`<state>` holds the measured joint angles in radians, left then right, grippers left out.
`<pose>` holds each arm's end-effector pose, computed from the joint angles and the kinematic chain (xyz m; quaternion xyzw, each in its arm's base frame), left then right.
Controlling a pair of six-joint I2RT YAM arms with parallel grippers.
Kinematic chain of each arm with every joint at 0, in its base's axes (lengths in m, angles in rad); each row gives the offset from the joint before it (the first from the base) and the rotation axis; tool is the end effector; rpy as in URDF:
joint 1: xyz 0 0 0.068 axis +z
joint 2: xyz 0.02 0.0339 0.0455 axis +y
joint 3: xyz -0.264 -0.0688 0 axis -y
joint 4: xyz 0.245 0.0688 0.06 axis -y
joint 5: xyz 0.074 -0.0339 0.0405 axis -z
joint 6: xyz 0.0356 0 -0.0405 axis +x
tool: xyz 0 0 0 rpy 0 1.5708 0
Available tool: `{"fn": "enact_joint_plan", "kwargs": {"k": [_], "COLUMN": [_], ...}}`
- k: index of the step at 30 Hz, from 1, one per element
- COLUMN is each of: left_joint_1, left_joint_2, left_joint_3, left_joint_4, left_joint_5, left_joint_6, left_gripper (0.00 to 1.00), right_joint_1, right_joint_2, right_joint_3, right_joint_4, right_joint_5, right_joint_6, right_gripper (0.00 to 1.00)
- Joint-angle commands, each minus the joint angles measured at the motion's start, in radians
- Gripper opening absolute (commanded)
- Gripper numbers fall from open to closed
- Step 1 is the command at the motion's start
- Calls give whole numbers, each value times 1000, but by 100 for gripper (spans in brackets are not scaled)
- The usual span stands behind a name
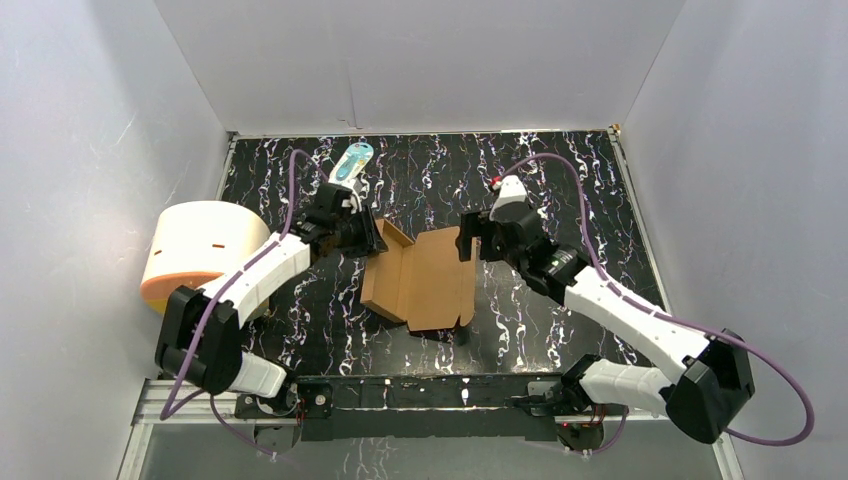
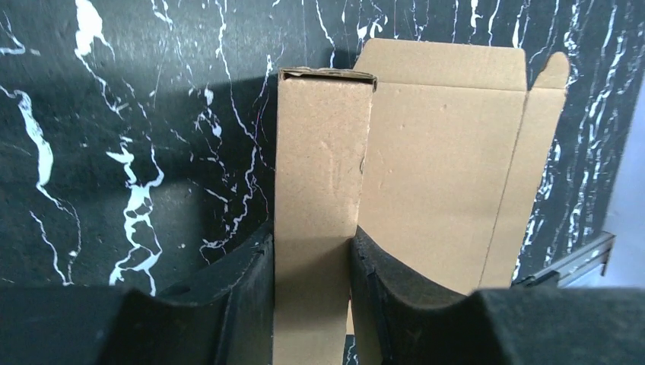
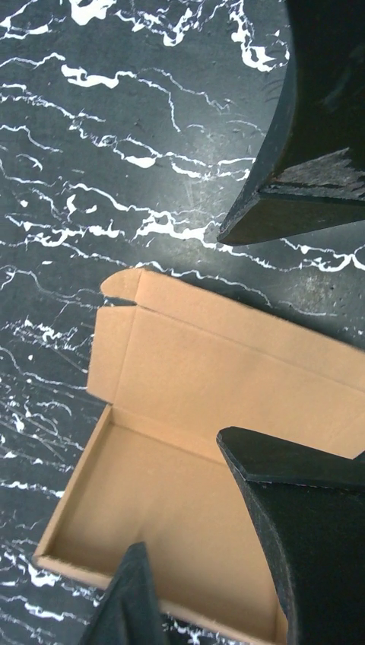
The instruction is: Fold the paper box
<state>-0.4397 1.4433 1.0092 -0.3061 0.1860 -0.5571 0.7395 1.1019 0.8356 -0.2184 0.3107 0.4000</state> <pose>0.2817 -0.1398 0.2532 -0.0160 0.9117 -0.2667 0.3122 0.1908 0.1593 0.2921 -0.0641 0.8472 0.1638 0.5013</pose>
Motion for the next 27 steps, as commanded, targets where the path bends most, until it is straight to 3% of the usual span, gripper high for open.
{"fn": "enact_joint_plan", "kwargs": {"k": [1,8,15,22,27], "left_joint_1": [22,26,27,27,27], "left_joint_2": [-102,-145,-147,-173,-196], "left_joint_3": [-112,-204,-289,-387,-416], "left_joint_4": [181,281,417,557,562], "left_joint_5": [81,99,128,115,76], "left_joint_6": [-126,-174,-254,-356,-364], "left_gripper": [30,31,31,31,41], "right_joint_1": [-12,-25,-39,-53,-59], "right_joint_2": [72,173,200,210,230], "right_joint_3": [127,157,150,178,251], "right_joint_4": [-99,-131,-97,-102,-141], "right_joint_5": [-50,-27,-149,-255,-284], "right_joint_6": [25,55,49,-7,-104], "right_gripper": [99,92,71,34,10]}}
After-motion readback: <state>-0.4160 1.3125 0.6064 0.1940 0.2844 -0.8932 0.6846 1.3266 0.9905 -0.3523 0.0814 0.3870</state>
